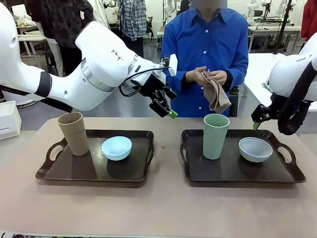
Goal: Set up a tray with a mat and arrange the tableware.
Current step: Pick up the Picnic Bowl and Reusable plastic cup from the Handle tray in front of the human's position and hold them in the air.
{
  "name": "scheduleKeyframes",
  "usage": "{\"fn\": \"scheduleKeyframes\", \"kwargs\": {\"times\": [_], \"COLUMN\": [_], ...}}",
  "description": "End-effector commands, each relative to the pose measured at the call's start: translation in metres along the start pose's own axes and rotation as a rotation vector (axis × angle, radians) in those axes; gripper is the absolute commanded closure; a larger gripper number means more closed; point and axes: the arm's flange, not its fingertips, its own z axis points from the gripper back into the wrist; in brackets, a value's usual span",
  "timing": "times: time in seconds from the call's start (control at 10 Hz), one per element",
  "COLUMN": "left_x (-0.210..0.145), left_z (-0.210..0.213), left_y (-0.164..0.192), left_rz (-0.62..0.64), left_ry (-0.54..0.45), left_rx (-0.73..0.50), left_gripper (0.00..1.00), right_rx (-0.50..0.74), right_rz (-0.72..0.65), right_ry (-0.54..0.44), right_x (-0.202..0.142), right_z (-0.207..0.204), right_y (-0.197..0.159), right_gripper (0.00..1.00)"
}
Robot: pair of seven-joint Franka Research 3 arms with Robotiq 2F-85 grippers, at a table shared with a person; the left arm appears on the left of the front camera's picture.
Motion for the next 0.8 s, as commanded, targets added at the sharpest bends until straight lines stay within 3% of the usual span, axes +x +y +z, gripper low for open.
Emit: {"fn": "scheduleKeyframes", "kwargs": {"times": [0.0, 0.2, 0.6, 0.7], "left_x": [-0.001, -0.008, -0.037, -0.043], "left_z": [-0.006, -0.013, -0.076, -0.092], "left_y": [-0.005, -0.011, 0.003, 0.009], "left_rz": [0.127, 0.151, 0.105, 0.104], "left_ry": [-0.134, -0.232, -0.271, -0.294], "left_rx": [-0.044, -0.119, -0.302, -0.301], "left_gripper": [0.00, 0.00, 0.00, 0.00], "right_rx": [-0.017, -0.060, -0.047, -0.044], "right_rz": [-0.014, -0.069, -0.085, -0.080], "right_ry": [0.079, 0.205, 0.240, 0.237], "right_x": [0.004, -0.003, 0.000, 0.000], "right_z": [-0.015, -0.024, -0.043, -0.045], "right_y": [0.000, -0.001, -0.005, -0.004], "right_gripper": [0.00, 0.00, 0.00, 0.00]}}
